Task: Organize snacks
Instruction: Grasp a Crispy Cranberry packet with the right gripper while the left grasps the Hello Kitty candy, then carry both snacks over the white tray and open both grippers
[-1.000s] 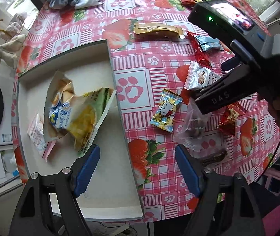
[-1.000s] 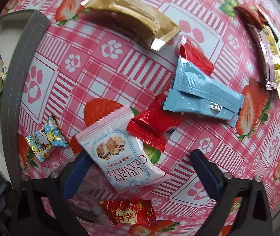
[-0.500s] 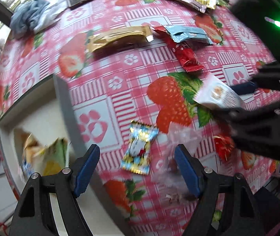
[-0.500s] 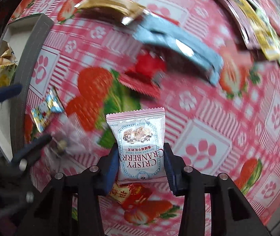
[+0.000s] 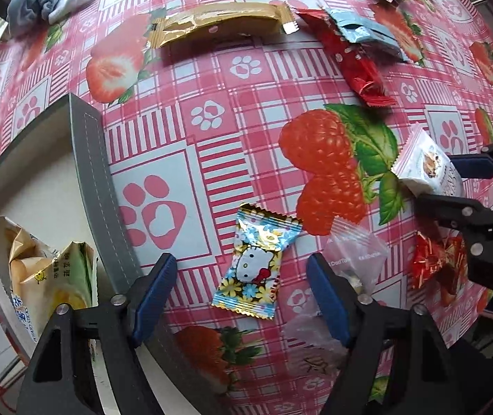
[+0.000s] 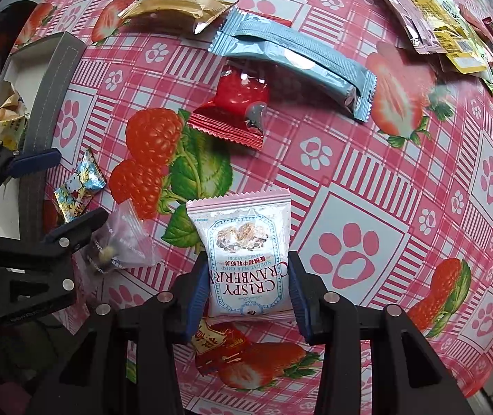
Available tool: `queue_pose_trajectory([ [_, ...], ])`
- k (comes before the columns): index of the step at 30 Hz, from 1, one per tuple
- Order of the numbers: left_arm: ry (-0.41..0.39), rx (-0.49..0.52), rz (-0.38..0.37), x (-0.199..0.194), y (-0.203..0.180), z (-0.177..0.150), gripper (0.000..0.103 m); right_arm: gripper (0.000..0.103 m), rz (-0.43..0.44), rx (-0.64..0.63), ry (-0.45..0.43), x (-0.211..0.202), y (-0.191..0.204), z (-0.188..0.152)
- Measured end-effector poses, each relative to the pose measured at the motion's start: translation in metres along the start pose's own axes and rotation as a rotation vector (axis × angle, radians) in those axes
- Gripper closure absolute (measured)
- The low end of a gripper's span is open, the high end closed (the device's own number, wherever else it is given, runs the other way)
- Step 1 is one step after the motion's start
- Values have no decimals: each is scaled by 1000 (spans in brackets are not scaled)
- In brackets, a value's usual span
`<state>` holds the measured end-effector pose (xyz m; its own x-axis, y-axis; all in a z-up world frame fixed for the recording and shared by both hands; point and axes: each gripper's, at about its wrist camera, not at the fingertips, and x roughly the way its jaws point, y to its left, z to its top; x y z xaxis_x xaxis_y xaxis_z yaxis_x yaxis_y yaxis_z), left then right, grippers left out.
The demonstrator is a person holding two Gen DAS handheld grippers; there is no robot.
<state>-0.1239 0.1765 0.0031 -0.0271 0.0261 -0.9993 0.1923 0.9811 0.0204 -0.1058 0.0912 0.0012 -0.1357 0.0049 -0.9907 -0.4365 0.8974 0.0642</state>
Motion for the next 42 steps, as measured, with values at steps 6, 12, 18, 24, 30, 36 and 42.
queue_pose_trajectory([
  [6,-40,-7,-19,-14,-6,-8,75,59,33,47,8,-6,-5,-14],
  [12,-62,-74,-77,-18,6,-18,76,59,61,102,-8,-19,-15,-31],
  [18,-118,-119,-149,-43,7,-41,75,59,77,131,-30,-37,-23,-43],
  [24,-163,-148,-169,-68,26,-58,75,59,100,151,-50,-58,-29,-51],
  [30,-196,-178,-165,-78,40,-55,75,59,112,147,-58,-75,-21,-55],
  [36,-221,-216,-167,-82,53,-66,75,59,110,102,-66,-87,-1,-34],
  [42,-244,-255,-164,-87,68,-77,75,59,123,51,-73,-82,38,-27],
])
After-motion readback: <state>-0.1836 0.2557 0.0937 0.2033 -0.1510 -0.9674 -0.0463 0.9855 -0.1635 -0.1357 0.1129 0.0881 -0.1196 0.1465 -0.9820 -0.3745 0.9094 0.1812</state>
